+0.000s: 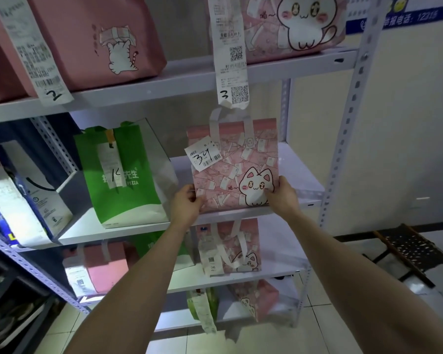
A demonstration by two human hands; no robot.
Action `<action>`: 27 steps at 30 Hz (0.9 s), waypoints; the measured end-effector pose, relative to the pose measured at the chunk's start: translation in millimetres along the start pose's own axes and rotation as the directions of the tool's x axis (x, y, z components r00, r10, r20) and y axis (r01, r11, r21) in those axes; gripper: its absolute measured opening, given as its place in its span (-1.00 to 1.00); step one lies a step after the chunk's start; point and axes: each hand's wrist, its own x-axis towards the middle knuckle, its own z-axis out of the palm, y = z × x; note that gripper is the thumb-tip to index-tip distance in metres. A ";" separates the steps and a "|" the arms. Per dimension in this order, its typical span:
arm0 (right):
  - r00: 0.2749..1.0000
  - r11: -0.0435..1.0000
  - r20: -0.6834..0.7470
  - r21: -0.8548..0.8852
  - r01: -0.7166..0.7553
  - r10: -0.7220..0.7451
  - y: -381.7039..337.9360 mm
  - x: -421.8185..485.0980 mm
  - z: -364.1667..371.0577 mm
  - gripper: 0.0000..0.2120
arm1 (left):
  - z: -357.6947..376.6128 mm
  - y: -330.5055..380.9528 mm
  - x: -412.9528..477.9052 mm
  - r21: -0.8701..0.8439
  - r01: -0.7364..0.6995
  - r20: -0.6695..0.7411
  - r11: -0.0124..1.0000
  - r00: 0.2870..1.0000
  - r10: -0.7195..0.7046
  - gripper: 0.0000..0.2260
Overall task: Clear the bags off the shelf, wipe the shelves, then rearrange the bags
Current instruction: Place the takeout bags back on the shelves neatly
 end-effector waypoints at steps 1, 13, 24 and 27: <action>1.000 1.000 0.002 0.004 0.004 -0.004 1.2 -1.5 -2.6 -0.81 | -1.0 0.0 -0.2 -0.002 -0.003 -0.003 1.000 1.000 0.003 -0.75; 0.996 0.996 -0.053 0.057 -0.074 0.077 22.8 -39.8 -12.7 -0.66 | -30.1 -22.9 -24.4 0.027 0.001 -0.033 1.000 0.999 0.000 -0.76; 0.991 0.991 -0.020 -0.024 -0.132 0.132 -5.7 -183.8 39.9 -0.63 | -128.1 -84.8 -109.1 0.186 -0.047 0.211 0.982 0.977 0.007 -0.75; 0.986 0.986 0.125 -0.137 -0.090 0.107 -23.6 -237.4 74.3 -0.60 | -168.6 -113.3 -137.7 0.392 -0.122 0.363 0.912 0.931 -0.031 -0.66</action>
